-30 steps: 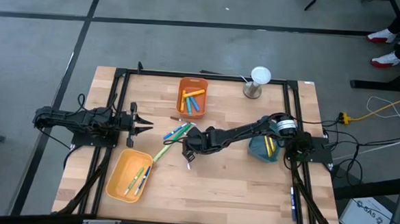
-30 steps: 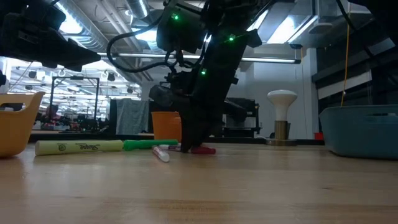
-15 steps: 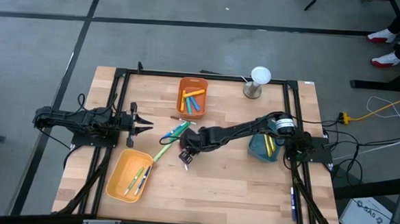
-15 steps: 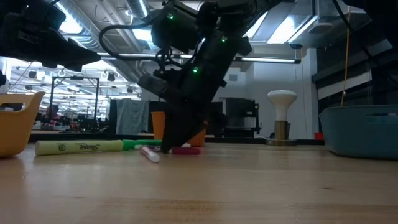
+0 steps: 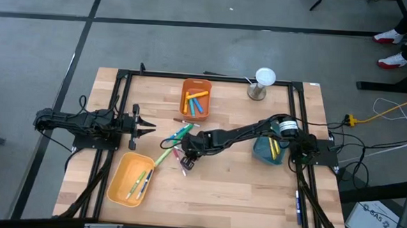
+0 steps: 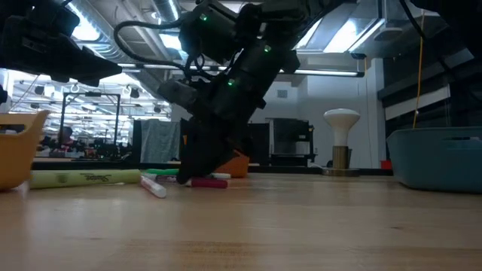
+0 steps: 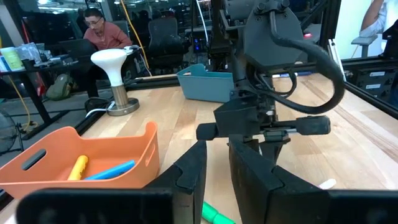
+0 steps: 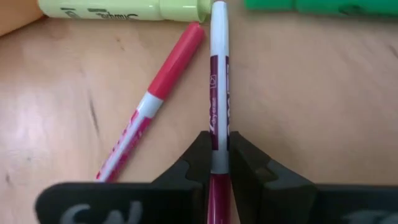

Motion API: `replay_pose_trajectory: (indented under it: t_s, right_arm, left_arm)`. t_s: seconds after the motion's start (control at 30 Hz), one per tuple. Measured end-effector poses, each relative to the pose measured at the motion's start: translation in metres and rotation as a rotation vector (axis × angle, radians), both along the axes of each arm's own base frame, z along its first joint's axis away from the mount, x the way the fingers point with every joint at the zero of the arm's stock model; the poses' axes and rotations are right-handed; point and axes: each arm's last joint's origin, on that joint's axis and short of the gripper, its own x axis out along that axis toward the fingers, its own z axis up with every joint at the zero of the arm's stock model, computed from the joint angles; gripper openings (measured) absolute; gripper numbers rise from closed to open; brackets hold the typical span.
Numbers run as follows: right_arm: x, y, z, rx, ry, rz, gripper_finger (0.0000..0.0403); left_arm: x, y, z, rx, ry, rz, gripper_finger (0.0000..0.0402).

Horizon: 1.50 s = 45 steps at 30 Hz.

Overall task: Pick & Place Markers
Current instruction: Put the purple marker pen into the yellow bin

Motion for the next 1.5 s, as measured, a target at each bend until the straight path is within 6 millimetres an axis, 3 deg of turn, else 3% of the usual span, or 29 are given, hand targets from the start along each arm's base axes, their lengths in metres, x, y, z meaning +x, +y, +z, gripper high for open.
replay_pose_trajectory:
  t_s: [0.87,1.5]
  right_arm:
    - [0.026,0.002,0.028,-0.147,-0.411,0.188,0.0045]
    - [0.034,0.029,0.061,-0.24,-0.777,0.339,0.0043]
  left_arm:
    - [0.0,0.0,0.0,0.0,0.0,0.0,0.0066]
    - [0.0,0.0,0.0,0.0,0.0,0.0,0.0067]
